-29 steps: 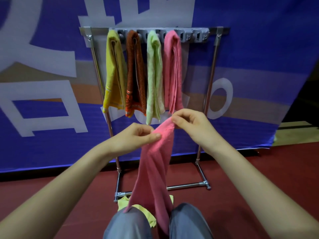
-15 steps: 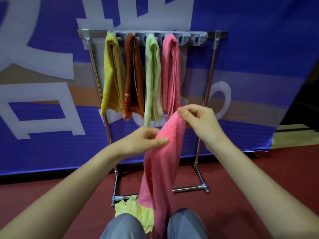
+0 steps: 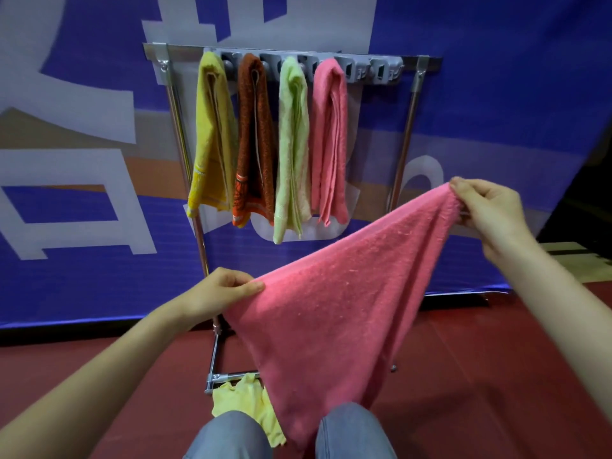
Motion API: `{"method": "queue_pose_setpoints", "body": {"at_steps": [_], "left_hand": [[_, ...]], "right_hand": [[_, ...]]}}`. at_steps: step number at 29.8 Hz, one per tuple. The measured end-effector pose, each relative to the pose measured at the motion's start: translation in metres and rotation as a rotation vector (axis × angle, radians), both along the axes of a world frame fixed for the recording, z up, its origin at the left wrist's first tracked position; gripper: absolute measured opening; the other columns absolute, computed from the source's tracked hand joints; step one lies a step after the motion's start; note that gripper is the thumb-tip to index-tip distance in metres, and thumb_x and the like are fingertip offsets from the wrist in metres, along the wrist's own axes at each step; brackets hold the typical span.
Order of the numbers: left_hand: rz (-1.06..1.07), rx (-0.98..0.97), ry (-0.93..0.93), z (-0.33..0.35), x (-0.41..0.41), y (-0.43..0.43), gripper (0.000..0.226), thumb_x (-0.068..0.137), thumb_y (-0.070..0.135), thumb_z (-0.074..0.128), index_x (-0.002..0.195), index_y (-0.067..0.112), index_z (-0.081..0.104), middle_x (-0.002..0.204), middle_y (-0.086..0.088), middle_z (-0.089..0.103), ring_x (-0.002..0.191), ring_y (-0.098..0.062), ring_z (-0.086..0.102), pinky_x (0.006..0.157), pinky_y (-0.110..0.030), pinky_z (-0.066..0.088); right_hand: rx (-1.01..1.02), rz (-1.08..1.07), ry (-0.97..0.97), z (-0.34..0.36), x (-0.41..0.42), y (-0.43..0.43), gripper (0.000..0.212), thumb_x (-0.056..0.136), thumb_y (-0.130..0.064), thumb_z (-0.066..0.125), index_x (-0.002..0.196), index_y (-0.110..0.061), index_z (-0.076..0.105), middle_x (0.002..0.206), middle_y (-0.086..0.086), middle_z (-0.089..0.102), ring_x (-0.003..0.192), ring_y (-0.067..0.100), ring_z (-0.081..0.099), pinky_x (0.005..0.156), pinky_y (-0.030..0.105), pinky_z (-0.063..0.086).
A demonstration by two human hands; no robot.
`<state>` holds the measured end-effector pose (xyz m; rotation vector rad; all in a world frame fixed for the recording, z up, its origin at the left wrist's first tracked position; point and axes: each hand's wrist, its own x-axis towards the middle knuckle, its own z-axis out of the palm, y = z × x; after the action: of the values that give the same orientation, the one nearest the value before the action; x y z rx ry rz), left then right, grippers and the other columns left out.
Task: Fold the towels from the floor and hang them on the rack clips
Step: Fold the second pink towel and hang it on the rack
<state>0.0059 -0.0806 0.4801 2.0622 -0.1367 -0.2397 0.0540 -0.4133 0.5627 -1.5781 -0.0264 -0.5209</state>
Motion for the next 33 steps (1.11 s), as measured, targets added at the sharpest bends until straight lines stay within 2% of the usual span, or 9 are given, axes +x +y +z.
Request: {"method": "queue_pose_setpoints", "body": {"at_steps": [4, 9, 13, 16, 20, 22, 26, 29, 33], "left_hand": [[0.092, -0.028, 0.088, -0.006, -0.001, 0.004, 0.027, 0.086, 0.028, 0.055, 0.083, 0.005, 0.07, 0.081, -0.021, 0.065, 0.072, -0.025, 0.059, 0.069, -0.036, 0.047], [0.151, -0.228, 0.18, -0.007, -0.001, -0.022, 0.032, 0.088, 0.023, 0.053, 0.09, -0.007, 0.063, 0.072, -0.014, 0.053, 0.049, -0.01, 0.053, 0.047, -0.018, 0.05], [0.228, -0.296, 0.24, -0.016, 0.002, -0.047, 0.031, 0.091, 0.019, 0.049, 0.065, 0.005, 0.058, 0.036, 0.005, 0.05, 0.031, -0.001, 0.047, 0.035, -0.013, 0.041], [0.283, -0.38, 0.278, -0.024, 0.004, -0.062, 0.028, 0.092, 0.015, 0.048, 0.068, 0.006, 0.059, 0.033, 0.006, 0.051, 0.031, -0.001, 0.05, 0.035, -0.015, 0.045], [0.338, -0.42, 0.329, -0.03, 0.005, -0.073, 0.028, 0.093, 0.017, 0.047, 0.07, 0.006, 0.058, 0.052, -0.003, 0.055, 0.042, -0.007, 0.055, 0.038, -0.02, 0.05], [0.36, -0.441, 0.352, -0.03, 0.006, -0.072, 0.03, 0.094, 0.024, 0.042, 0.073, 0.008, 0.056, 0.064, -0.006, 0.052, 0.057, -0.013, 0.053, 0.044, -0.02, 0.051], [0.322, -0.407, 0.356, -0.029, 0.003, -0.06, 0.033, 0.092, 0.034, 0.043, 0.077, 0.009, 0.059, 0.063, -0.005, 0.051, 0.051, -0.012, 0.053, 0.047, -0.018, 0.048], [0.222, -0.278, 0.273, -0.03, -0.003, -0.054, 0.031, 0.088, 0.03, 0.053, 0.092, 0.002, 0.066, 0.077, -0.017, 0.062, 0.065, -0.02, 0.057, 0.06, -0.023, 0.049], [0.099, -0.181, 0.193, -0.028, -0.007, -0.044, 0.023, 0.086, 0.018, 0.058, 0.1, 0.003, 0.065, 0.102, -0.025, 0.067, 0.085, -0.026, 0.062, 0.082, -0.035, 0.052]], "right_hand": [[-0.004, -0.04, 0.067, -0.025, 0.004, -0.006, 0.023, 0.089, -0.013, 0.052, 0.068, -0.021, 0.057, 0.035, -0.019, 0.055, 0.035, -0.007, 0.047, 0.04, 0.004, 0.042], [-0.061, -0.043, 0.185, -0.071, 0.011, 0.011, 0.017, 0.086, -0.015, 0.058, 0.07, -0.015, 0.064, 0.039, -0.016, 0.057, 0.041, -0.004, 0.047, 0.044, 0.009, 0.041], [-0.051, 0.06, 0.259, -0.104, 0.001, 0.052, 0.016, 0.084, -0.015, 0.06, 0.088, -0.002, 0.068, 0.059, -0.004, 0.057, 0.05, -0.002, 0.048, 0.056, 0.018, 0.041], [-0.097, 0.18, 0.249, -0.121, -0.015, 0.093, 0.011, 0.083, -0.011, 0.061, 0.081, -0.003, 0.069, 0.053, -0.01, 0.056, 0.046, -0.006, 0.046, 0.054, 0.014, 0.038], [-0.156, 0.324, 0.233, -0.14, -0.031, 0.132, 0.014, 0.081, -0.005, 0.062, 0.083, 0.006, 0.07, 0.073, 0.004, 0.063, 0.047, -0.014, 0.047, 0.056, 0.006, 0.04], [-0.167, 0.378, 0.249, -0.145, -0.037, 0.141, 0.018, 0.084, -0.008, 0.059, 0.083, 0.008, 0.069, 0.069, 0.004, 0.061, 0.045, -0.011, 0.048, 0.056, 0.011, 0.041], [0.036, 0.563, 0.478, -0.138, -0.044, 0.149, 0.045, 0.097, -0.026, 0.032, 0.105, 0.008, 0.061, 0.065, 0.002, 0.056, 0.041, -0.002, 0.051, 0.052, 0.014, 0.046], [0.157, 0.721, 0.56, -0.133, -0.048, 0.143, 0.063, 0.097, -0.034, 0.012, 0.114, 0.009, 0.055, 0.076, 0.008, 0.06, 0.057, 0.006, 0.056, 0.058, 0.016, 0.05], [0.171, 0.806, 0.568, -0.133, -0.053, 0.138, 0.073, 0.095, -0.041, 0.002, 0.116, 0.005, 0.055, 0.106, 0.024, 0.061, 0.076, 0.018, 0.059, 0.065, 0.021, 0.05]]}}
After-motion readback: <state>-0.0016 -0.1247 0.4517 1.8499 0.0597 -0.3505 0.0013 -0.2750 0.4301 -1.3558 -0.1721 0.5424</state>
